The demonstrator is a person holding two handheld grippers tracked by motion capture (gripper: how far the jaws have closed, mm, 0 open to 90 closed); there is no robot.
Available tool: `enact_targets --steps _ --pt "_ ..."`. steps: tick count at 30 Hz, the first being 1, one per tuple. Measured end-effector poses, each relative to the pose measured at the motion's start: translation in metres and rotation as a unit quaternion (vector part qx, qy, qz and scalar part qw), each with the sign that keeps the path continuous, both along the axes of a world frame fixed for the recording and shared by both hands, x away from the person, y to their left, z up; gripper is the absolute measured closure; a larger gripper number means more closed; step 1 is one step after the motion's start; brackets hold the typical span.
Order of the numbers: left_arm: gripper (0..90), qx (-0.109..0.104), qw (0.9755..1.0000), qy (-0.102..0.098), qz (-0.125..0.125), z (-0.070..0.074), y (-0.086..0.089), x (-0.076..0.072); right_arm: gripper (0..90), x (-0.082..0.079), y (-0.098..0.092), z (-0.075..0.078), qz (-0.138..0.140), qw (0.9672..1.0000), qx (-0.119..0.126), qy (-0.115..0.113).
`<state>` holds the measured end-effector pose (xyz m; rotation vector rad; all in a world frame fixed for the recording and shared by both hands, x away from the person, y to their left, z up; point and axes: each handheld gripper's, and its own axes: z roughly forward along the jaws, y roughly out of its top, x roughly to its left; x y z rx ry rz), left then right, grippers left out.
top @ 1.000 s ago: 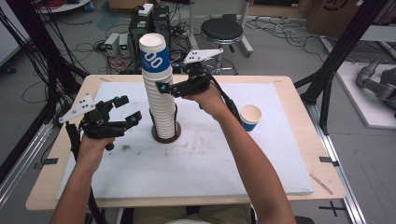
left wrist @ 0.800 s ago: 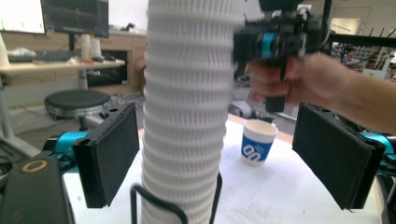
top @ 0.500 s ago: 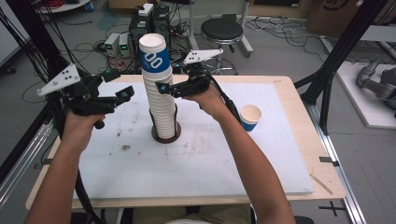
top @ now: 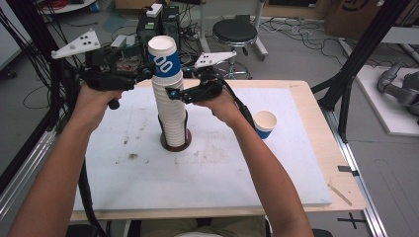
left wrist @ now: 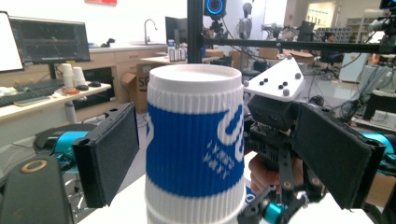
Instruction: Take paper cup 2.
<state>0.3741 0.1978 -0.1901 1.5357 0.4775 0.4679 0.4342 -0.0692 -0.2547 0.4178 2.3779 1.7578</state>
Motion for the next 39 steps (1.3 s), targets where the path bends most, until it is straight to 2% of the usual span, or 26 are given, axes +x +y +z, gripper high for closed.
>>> enact_targets --steps 3,10,14,17,27,29,32,35,39 --pt "14.6 0.001 1.0000 0.005 0.007 0.003 -0.006 0.006 19.1 0.000 0.000 0.000 0.002 1.0000 -0.001 0.000" --pt "14.6 0.024 0.9994 0.021 0.009 -0.001 -0.022 0.019 19.2 -0.001 -0.001 0.001 0.002 1.0000 -0.005 -0.001" --pt "16.8 0.025 0.9994 0.017 0.018 0.000 -0.026 0.022 19.2 -0.001 -0.001 0.001 0.001 1.0000 -0.006 0.000" --pt "25.5 0.028 0.9995 0.008 0.016 0.001 -0.027 0.022 19.2 -0.001 -0.001 0.001 0.001 1.0000 -0.006 0.000" --pt "26.9 0.046 0.9988 0.016 0.010 0.007 -0.028 0.025 19.5 0.000 -0.002 0.001 0.001 1.0000 -0.008 -0.002" --pt "27.0 0.042 0.9990 0.014 0.009 0.008 -0.028 0.025 19.5 0.000 -0.002 0.001 0.001 1.0000 -0.008 -0.001" --pt "28.0 0.016 0.9998 -0.002 0.013 0.015 -0.026 0.023 19.6 -0.001 -0.001 0.001 0.003 1.0000 -0.009 -0.003" --pt "28.2 0.009 0.9999 -0.007 0.012 0.028 -0.024 0.021 19.6 0.000 -0.001 0.001 0.002 1.0000 -0.009 -0.002" --pt "28.1 -0.002 0.9996 -0.025 0.014 0.050 -0.022 0.013 19.5 0.000 -0.001 0.001 0.003 1.0000 -0.009 -0.003"
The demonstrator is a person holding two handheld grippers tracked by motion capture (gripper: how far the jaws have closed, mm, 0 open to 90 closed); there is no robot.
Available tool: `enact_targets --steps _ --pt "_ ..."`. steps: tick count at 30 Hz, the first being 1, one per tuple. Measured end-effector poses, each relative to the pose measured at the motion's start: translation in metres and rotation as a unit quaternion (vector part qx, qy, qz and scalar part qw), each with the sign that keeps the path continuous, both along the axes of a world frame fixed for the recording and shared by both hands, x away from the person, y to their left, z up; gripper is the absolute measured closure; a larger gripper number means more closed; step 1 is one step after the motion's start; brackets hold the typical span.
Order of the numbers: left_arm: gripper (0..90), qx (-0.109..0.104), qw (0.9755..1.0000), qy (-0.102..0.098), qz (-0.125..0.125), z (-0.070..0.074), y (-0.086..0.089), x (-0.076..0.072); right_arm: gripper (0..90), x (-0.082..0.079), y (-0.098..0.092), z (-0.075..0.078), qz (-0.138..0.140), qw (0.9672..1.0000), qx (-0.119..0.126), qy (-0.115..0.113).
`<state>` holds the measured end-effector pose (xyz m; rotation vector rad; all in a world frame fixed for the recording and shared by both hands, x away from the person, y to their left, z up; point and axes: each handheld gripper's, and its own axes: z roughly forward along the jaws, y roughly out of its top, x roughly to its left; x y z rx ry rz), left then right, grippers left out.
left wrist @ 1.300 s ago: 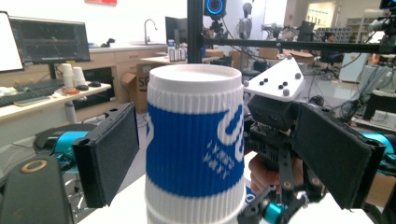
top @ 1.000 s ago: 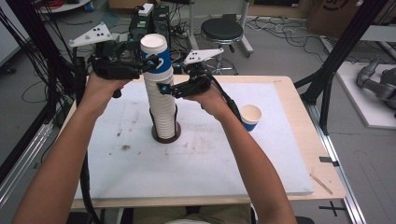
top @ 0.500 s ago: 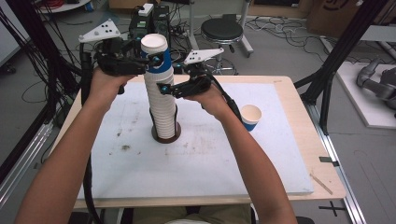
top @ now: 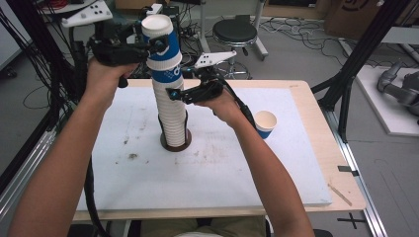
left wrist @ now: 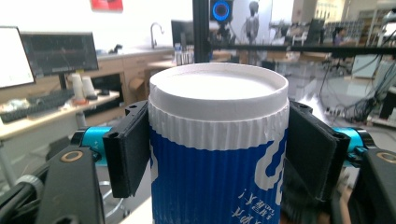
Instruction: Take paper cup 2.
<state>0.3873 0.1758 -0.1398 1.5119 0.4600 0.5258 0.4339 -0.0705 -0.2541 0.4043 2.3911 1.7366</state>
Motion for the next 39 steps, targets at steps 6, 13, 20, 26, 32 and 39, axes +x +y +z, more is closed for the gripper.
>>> enact_targets --steps 6,13,20,26,32,39 --pt "28.1 -0.006 0.9999 -0.014 0.001 0.024 0.001 -0.007 19.5 0.001 0.000 0.000 0.000 1.0000 0.000 -0.002" --pt "28.1 -0.027 0.9994 -0.022 -0.009 0.038 0.009 -0.017 19.5 0.001 -0.001 0.000 0.001 1.0000 -0.001 0.001" --pt "28.1 -0.025 0.9994 -0.021 -0.013 0.037 0.019 -0.028 19.3 0.001 -0.001 0.000 0.001 1.0000 -0.001 0.006" --pt "28.1 -0.022 0.9995 -0.015 -0.020 0.020 0.027 -0.038 19.2 0.001 -0.001 -0.001 0.003 1.0000 -0.001 0.005" --pt "28.1 -0.022 0.9993 -0.016 -0.027 0.007 0.040 -0.052 19.0 0.001 -0.001 -0.001 0.002 1.0000 0.000 0.005" --pt "28.1 -0.017 0.9992 -0.020 -0.030 0.001 0.051 -0.065 18.9 0.001 0.000 -0.001 0.001 1.0000 -0.001 0.005"
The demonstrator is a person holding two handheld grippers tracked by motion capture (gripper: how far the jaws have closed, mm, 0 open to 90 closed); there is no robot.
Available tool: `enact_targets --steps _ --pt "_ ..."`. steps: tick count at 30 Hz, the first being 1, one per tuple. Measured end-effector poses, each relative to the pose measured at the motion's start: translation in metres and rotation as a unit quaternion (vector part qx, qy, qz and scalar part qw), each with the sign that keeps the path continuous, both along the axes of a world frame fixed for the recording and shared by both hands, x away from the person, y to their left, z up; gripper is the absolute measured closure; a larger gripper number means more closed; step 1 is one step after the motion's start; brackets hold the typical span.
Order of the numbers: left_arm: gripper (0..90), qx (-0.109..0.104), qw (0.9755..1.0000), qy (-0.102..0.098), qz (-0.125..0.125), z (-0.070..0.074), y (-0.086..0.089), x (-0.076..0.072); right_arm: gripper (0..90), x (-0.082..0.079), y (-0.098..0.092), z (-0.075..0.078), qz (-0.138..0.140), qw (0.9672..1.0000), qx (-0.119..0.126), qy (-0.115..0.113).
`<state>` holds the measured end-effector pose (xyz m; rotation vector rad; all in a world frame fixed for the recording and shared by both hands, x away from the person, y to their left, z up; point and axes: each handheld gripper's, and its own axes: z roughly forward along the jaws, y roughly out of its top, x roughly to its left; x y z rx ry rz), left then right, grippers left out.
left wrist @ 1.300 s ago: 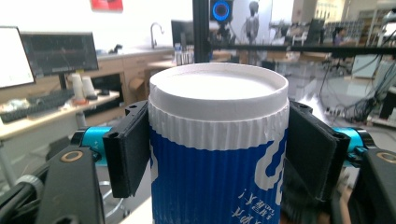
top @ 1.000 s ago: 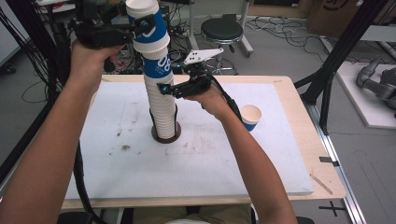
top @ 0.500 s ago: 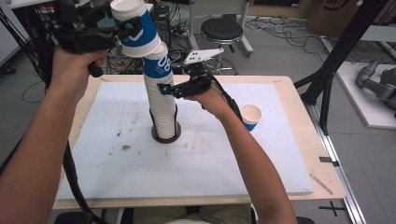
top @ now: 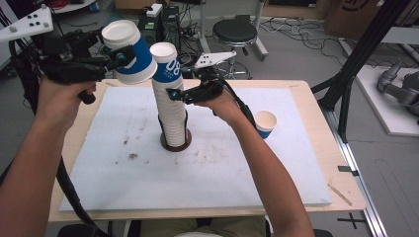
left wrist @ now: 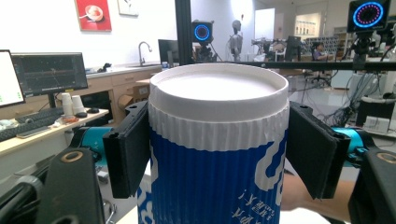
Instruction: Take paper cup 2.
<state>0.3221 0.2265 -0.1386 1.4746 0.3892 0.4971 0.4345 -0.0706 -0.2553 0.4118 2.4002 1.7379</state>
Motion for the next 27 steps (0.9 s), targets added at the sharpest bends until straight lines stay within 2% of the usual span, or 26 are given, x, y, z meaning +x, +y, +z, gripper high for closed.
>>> enact_targets --steps 6,10,16,22,27 --pt "28.1 0.002 1.0000 0.005 0.001 -0.008 0.009 -0.006 18.7 -0.001 0.000 0.000 0.000 1.0000 -0.002 0.001" --pt "28.1 0.005 0.9999 0.009 0.004 -0.018 0.015 -0.011 18.4 -0.001 0.000 0.000 0.000 1.0000 -0.002 0.000" --pt "28.1 0.015 0.9995 0.020 0.017 -0.038 0.021 -0.010 18.1 -0.001 -0.001 0.000 -0.002 1.0000 -0.002 0.003" --pt "28.1 0.010 0.9985 0.028 0.045 -0.059 0.036 -0.009 18.2 -0.001 -0.004 0.001 0.000 0.9999 -0.010 0.001" --pt "28.0 0.004 0.9973 0.039 0.063 -0.084 0.046 -0.011 18.3 -0.004 -0.012 0.002 0.000 0.9999 -0.017 -0.002"
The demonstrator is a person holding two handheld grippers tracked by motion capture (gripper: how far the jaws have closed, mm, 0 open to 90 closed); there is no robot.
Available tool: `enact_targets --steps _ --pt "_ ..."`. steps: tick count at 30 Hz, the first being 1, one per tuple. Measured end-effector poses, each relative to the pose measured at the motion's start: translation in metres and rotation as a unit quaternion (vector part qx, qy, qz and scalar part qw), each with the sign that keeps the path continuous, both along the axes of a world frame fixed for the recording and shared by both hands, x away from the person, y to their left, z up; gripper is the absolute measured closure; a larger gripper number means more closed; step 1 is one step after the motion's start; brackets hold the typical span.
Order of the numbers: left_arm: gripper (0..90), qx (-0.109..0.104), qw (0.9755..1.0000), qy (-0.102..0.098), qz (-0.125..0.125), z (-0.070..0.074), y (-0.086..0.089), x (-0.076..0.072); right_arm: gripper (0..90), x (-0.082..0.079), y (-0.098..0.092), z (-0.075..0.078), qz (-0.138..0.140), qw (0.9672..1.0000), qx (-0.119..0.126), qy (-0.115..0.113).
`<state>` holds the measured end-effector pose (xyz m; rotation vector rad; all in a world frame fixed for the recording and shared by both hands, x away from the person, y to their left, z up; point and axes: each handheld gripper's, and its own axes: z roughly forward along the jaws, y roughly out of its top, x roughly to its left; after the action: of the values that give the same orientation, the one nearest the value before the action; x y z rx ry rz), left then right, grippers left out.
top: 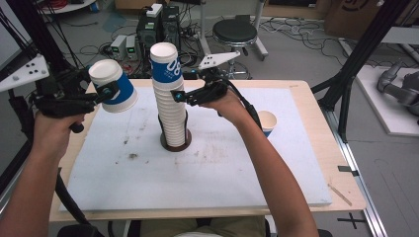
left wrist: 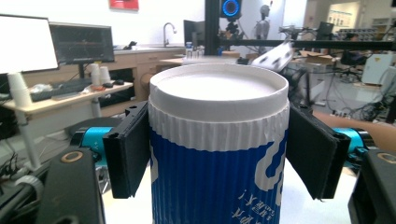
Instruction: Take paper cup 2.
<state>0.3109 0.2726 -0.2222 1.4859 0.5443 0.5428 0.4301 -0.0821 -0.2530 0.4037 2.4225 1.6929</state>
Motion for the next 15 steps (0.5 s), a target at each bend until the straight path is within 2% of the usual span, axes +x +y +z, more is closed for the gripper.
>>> enact_targets --steps 2,5,6,10,15 --pt "28.0 -0.004 1.0000 0.004 0.002 -0.010 0.001 -0.002 18.3 -0.003 -0.004 0.001 0.000 1.0000 -0.001 -0.002" --pt "28.0 0.001 0.9999 0.012 0.008 -0.028 0.002 -0.004 18.3 -0.007 -0.013 -0.001 -0.001 1.0000 -0.006 -0.004" --pt "28.0 0.002 0.9998 0.016 0.009 -0.037 0.003 -0.005 18.3 -0.008 -0.016 -0.001 -0.003 1.0000 -0.007 -0.005" --pt "28.0 -0.001 0.9996 0.024 0.014 -0.056 0.003 -0.007 18.3 -0.014 -0.030 -0.004 -0.009 0.9998 -0.015 -0.003" --pt "28.0 -0.009 0.9994 0.029 0.016 -0.076 -0.001 -0.009 18.3 -0.023 -0.054 -0.012 -0.024 0.9996 -0.011 -0.004"
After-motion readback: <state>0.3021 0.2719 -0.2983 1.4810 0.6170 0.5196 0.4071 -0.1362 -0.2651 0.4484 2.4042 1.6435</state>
